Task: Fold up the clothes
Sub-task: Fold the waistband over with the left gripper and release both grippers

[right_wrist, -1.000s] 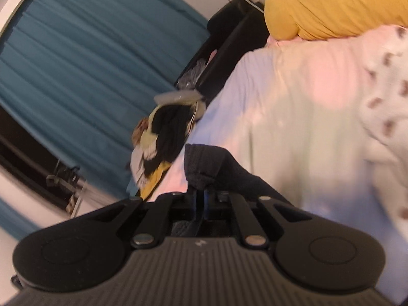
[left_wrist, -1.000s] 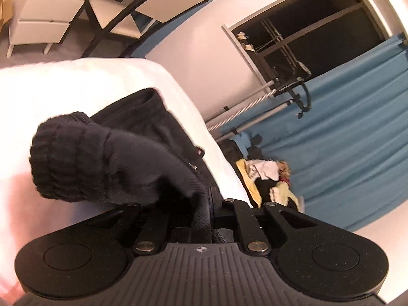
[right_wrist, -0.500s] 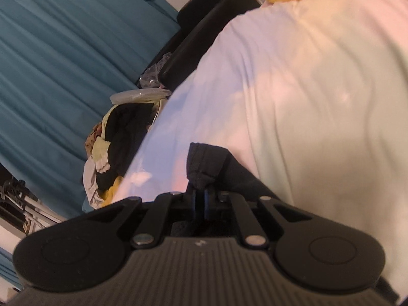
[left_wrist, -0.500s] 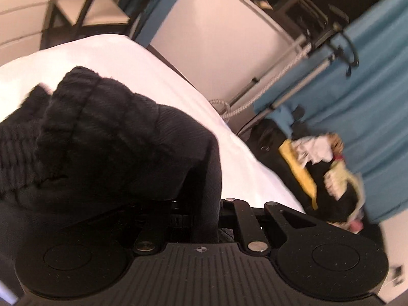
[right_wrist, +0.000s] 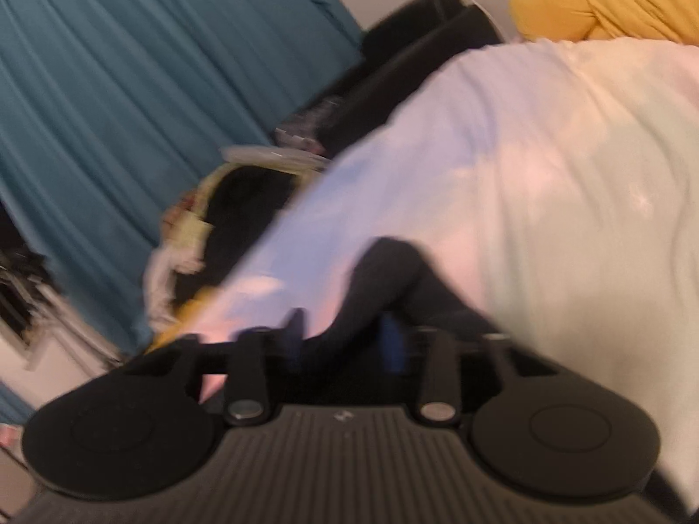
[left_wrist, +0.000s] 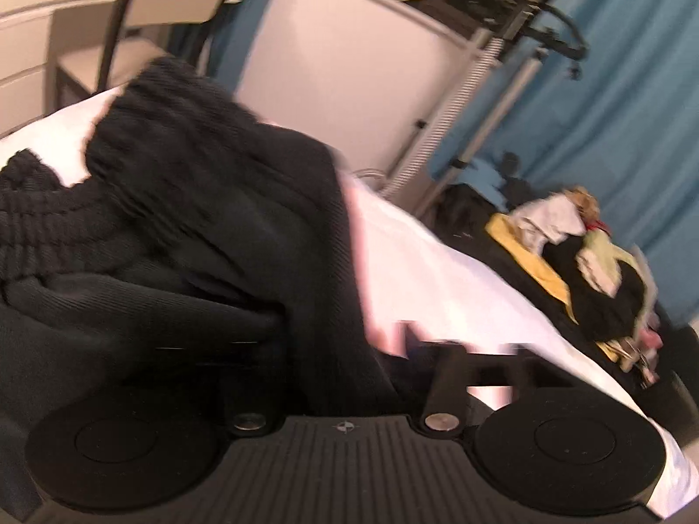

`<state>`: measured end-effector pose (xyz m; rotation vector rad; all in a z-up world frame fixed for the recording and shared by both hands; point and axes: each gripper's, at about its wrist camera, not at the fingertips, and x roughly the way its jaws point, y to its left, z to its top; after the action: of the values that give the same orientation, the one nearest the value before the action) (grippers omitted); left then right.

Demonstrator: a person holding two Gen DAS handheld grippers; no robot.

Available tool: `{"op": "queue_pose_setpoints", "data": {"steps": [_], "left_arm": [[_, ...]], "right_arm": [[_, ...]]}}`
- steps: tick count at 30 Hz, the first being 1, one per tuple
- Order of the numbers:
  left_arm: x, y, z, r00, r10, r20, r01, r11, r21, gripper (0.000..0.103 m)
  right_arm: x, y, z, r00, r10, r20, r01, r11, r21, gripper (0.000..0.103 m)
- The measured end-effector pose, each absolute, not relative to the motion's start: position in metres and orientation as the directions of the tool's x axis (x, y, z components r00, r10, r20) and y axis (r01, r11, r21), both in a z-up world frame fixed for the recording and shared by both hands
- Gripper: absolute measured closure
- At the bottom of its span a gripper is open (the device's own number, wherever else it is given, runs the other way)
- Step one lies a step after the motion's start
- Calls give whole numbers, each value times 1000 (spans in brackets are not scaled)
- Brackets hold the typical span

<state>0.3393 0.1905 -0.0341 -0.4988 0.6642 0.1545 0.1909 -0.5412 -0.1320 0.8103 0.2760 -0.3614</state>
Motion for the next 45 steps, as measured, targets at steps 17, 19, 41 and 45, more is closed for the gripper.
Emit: {"op": "queue_pose_setpoints", "data": {"steps": [17, 19, 41, 45], "left_arm": [[162, -66, -28, 788, -344, -511, 275, 939, -209, 6], [150, -85, -29, 780, -363, -510, 318, 931, -178, 6], [306, -195, -90, 741, -199, -641, 249, 969, -14, 0], [305, -192, -102, 770, -218, -600, 264, 964, -11, 0]], "right_arm": [[126, -374, -45, 884, 74, -462, 124, 915, 384, 50], [120, -362, -51, 872, 62, -486, 137, 921, 364, 50], [115, -414, -102, 875, -48, -482, 371, 708, 601, 48], [126, -414, -109, 875, -25, -484, 357, 708, 609, 48]]}}
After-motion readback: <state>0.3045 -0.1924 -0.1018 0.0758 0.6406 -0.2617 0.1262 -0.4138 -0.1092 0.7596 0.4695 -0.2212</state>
